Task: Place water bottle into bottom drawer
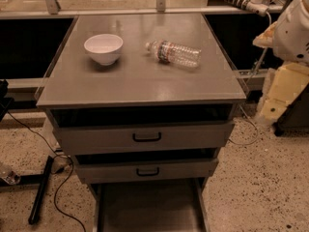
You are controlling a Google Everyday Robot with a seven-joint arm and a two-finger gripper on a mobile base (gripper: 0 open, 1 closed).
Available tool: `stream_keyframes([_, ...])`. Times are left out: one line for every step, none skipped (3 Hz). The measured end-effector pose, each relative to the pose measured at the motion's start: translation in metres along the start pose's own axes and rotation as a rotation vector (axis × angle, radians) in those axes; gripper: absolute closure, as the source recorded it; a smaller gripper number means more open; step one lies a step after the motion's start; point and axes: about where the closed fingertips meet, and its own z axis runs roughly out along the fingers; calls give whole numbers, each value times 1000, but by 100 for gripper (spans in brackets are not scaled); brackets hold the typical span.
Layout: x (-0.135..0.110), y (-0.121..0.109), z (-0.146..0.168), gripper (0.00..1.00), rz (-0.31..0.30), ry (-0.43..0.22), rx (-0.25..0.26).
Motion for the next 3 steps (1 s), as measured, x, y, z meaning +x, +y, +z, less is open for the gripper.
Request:
stream_keyframes([-22,-10,7,0,-28,-36,11])
stream_keyframes([-43,-17,16,0,-76,-97,28])
stream_keyframes([-65,-29,29,0,-103,-160,37])
